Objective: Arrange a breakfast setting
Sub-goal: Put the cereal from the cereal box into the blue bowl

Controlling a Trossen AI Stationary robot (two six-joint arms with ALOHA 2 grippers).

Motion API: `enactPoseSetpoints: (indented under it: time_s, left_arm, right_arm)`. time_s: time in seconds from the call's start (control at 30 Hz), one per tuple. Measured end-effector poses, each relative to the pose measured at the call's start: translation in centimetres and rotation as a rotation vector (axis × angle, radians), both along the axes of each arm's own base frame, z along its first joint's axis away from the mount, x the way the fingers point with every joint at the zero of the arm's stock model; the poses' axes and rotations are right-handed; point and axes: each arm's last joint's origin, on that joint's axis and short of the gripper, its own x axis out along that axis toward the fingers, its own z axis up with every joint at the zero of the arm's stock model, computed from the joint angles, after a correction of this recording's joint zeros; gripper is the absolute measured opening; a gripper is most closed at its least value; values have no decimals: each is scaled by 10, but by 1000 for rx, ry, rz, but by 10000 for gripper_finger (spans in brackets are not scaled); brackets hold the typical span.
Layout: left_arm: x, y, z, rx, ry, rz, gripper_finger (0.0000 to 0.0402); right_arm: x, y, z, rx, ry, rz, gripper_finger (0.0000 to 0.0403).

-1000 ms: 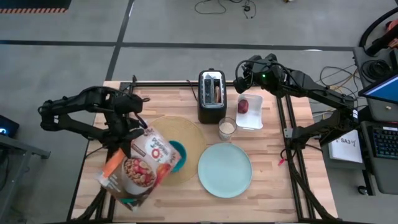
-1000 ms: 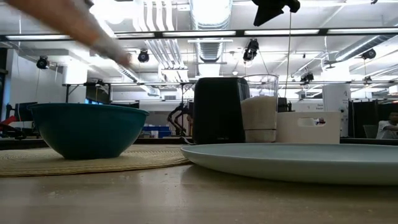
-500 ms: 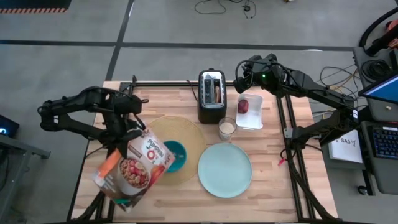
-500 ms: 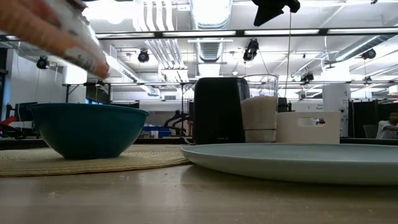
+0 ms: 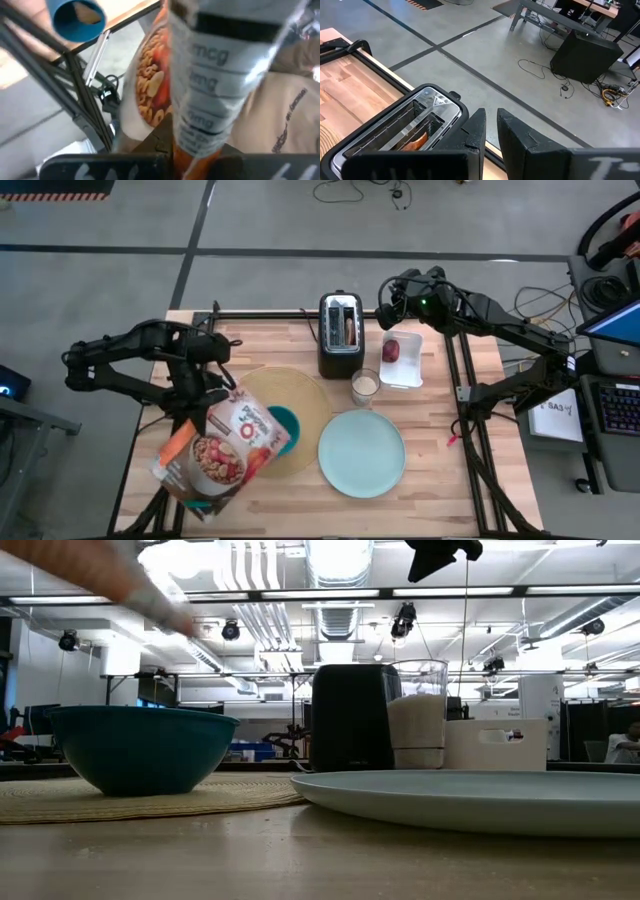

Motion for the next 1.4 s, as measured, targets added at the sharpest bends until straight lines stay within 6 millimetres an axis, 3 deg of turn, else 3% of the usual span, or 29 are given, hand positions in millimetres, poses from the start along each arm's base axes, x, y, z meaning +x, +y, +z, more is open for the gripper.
enactPoseSetpoints:
  time_s: [0.67, 0.77, 0.9, 1.4]
  left_arm:
    - [1, 2, 0, -6, 20, 39, 0]
    - [9, 3, 2, 2, -67, 28, 0]
    - [0, 3, -1, 1, 23, 22, 0]
    - [0, 2, 1, 0, -35, -5, 0]
  right_arm:
    - [0, 0, 0, -3, 7, 3, 38]
    - [0, 0, 0, -3, 7, 3, 38]
    - [0, 0, 0, -3, 7, 3, 38]
    - [0, 0, 0, -3, 7, 3, 38]
